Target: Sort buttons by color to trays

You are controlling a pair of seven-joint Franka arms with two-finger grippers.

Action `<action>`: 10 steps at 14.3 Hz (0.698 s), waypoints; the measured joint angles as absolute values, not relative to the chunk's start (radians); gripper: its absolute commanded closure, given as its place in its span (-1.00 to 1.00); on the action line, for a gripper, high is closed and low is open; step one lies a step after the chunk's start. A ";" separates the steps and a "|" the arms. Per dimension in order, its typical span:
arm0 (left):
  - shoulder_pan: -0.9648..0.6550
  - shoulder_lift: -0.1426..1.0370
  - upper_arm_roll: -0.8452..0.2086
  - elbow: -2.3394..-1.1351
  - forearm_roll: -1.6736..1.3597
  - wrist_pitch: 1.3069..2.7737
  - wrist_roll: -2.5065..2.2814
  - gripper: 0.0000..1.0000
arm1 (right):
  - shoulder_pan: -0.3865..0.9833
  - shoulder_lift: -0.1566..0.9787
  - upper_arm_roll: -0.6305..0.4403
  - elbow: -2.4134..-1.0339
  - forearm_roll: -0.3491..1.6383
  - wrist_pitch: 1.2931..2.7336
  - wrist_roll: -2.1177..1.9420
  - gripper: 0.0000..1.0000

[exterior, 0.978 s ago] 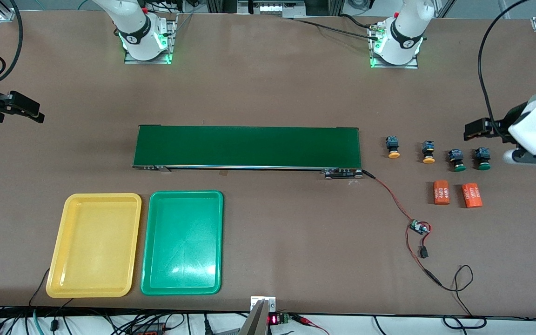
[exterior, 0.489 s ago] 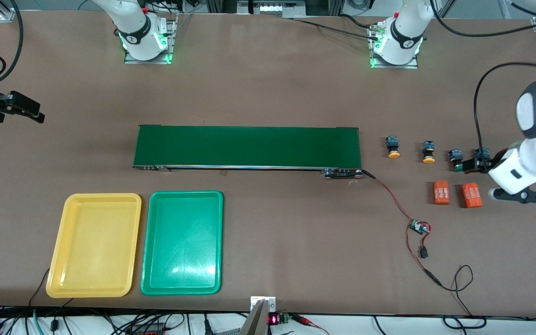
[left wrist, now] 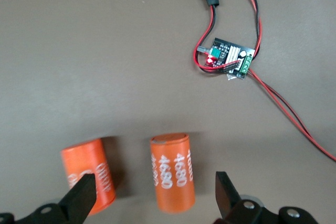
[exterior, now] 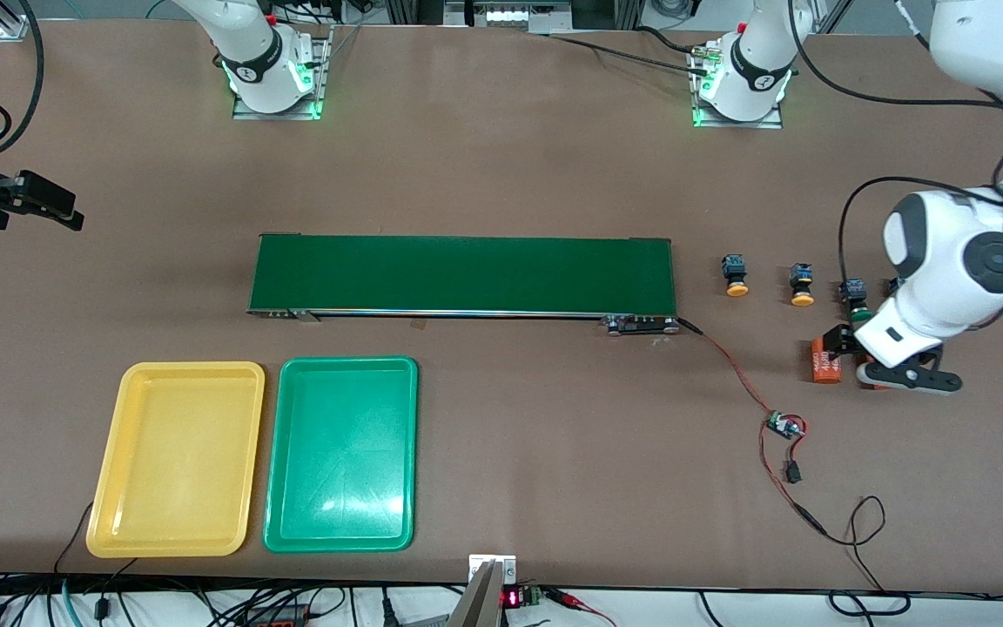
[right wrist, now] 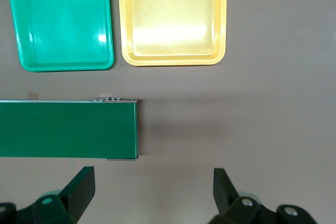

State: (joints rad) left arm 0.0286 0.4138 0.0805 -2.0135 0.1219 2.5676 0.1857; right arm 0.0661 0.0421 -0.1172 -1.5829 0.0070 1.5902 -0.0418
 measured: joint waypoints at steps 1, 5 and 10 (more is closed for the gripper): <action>0.030 0.432 0.080 -2.048 0.122 2.647 0.186 -1.00 | 0.066 0.042 -0.117 -1.583 0.007 1.590 -0.042 -1.00; 0.044 0.522 0.080 -2.079 0.122 2.808 0.186 -0.95 | 0.066 0.042 -0.117 -1.583 0.007 1.590 -0.042 -1.00; 0.056 0.562 0.076 -2.096 0.122 2.824 0.183 0.13 | 0.066 0.042 -0.117 -1.583 0.007 1.590 -0.042 -1.00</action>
State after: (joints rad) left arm 0.0562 0.5615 0.0762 -2.0962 0.1220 2.8241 0.1833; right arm 0.0662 0.0421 -0.1172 -1.5831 0.0067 1.5902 -0.0418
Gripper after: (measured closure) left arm 0.229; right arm 0.000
